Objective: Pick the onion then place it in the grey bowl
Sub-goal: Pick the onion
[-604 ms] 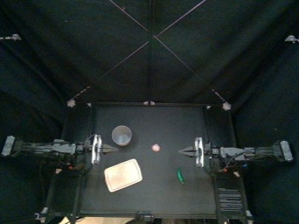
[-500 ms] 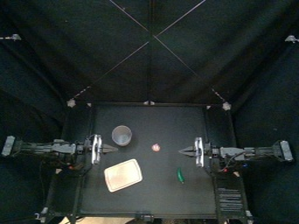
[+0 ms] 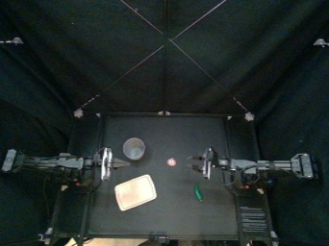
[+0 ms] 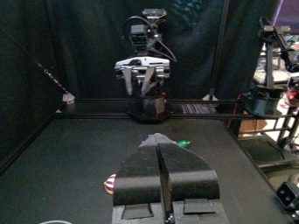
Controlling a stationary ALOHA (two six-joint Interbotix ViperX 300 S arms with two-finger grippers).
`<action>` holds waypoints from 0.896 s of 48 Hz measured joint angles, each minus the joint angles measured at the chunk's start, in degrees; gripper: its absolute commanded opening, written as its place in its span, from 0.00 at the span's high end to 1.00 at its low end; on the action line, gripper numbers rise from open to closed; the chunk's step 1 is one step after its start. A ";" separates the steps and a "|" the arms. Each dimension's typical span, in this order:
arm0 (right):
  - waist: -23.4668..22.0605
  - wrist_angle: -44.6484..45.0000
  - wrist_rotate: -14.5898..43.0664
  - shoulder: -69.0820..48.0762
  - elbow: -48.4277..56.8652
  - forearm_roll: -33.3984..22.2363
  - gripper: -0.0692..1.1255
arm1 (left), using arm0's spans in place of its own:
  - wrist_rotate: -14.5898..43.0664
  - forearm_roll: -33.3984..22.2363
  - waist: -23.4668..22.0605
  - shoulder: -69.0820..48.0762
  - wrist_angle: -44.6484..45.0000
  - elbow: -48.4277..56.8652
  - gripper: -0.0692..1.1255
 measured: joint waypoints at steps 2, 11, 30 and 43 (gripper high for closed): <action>-0.79 -0.09 0.18 1.93 -0.35 0.09 0.05 | 0.00 0.00 0.09 0.00 0.00 0.00 0.90; -3.34 -0.09 0.00 13.27 -3.08 -0.79 0.07 | 0.00 0.00 0.26 0.00 0.00 0.00 0.90; -4.48 2.02 0.00 36.04 -13.97 -8.26 0.07 | 0.00 0.00 0.53 0.00 0.00 0.35 0.90; -6.15 4.48 -0.09 41.84 -16.79 -9.32 0.07 | -0.09 0.00 0.62 0.09 0.00 1.41 0.90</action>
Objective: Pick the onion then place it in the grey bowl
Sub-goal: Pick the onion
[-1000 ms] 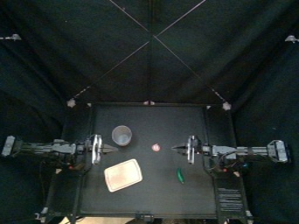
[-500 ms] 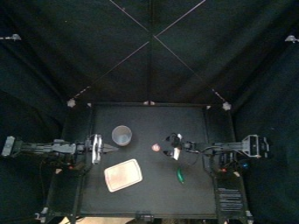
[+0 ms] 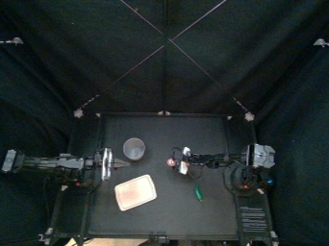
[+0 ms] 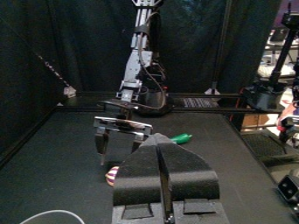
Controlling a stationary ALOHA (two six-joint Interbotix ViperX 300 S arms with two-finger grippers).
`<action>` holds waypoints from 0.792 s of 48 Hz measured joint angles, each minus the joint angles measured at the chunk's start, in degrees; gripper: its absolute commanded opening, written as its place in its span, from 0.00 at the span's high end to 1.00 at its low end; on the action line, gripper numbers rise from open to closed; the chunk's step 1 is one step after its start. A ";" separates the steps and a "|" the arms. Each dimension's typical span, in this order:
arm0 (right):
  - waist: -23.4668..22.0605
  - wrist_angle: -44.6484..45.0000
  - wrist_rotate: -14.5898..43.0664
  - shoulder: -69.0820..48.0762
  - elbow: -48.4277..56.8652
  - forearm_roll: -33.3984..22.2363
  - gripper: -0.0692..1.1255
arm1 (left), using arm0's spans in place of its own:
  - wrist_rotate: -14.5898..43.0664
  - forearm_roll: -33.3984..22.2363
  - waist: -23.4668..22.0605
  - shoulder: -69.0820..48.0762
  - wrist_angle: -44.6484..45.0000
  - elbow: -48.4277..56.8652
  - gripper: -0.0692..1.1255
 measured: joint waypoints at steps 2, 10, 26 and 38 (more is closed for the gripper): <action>-0.09 0.00 0.00 0.35 -0.18 -0.09 0.07 | 0.00 0.00 0.09 -0.09 0.00 0.00 0.90; -0.62 0.26 0.00 1.85 -1.05 -0.09 0.07 | 0.09 0.00 0.26 -0.09 0.00 -0.09 0.90; -0.88 0.26 0.00 4.31 -1.23 -0.09 0.10 | 0.09 0.00 1.14 0.00 0.00 1.32 0.90; -1.05 0.35 0.00 4.75 -1.41 0.18 0.24 | 0.09 0.00 1.85 -0.09 0.00 1.76 0.90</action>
